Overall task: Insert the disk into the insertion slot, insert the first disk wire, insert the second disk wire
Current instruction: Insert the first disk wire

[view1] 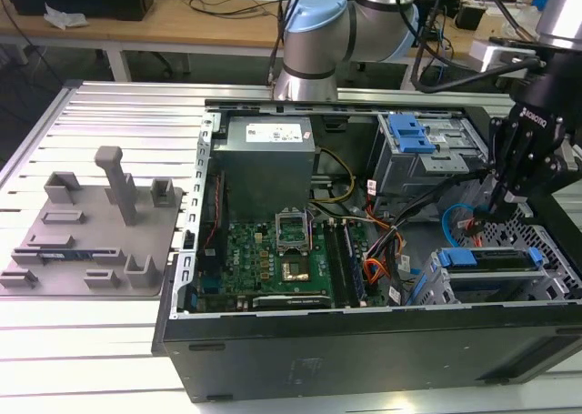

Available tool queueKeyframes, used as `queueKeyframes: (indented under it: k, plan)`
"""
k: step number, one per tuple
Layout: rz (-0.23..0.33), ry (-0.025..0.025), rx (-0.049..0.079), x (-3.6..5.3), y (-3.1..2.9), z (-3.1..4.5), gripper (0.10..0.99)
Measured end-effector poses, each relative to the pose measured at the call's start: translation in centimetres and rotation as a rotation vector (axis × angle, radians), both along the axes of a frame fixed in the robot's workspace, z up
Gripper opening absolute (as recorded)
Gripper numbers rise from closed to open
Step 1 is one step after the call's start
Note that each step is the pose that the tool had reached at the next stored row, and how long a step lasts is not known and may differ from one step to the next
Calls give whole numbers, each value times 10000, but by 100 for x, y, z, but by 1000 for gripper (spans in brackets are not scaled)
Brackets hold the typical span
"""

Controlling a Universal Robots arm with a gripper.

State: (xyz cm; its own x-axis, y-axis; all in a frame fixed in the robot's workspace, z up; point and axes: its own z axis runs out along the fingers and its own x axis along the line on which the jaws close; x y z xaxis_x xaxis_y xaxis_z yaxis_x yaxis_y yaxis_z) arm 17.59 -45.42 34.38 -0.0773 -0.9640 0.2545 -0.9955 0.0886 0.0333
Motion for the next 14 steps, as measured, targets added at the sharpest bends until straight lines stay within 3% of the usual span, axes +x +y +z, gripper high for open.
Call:
queueKeyframes:
  k: [2, 4, 6, 9, 10, 12, 14]
  plan:
    - [-1, 1, 242, 12, -64, 2, 169]
    - [-3, 40, 297, 34, -105, 124, 169]
    - [-10, 56, 533, 40, -178, 128, 169]
    - [-13, 55, 722, 40, -268, 126, 169]
    - [-13, 56, 812, 40, -330, 125, 169]
    - [-14, 55, 853, 40, -417, 103, 169]
    - [-12, 55, 873, 41, -451, 65, 169]
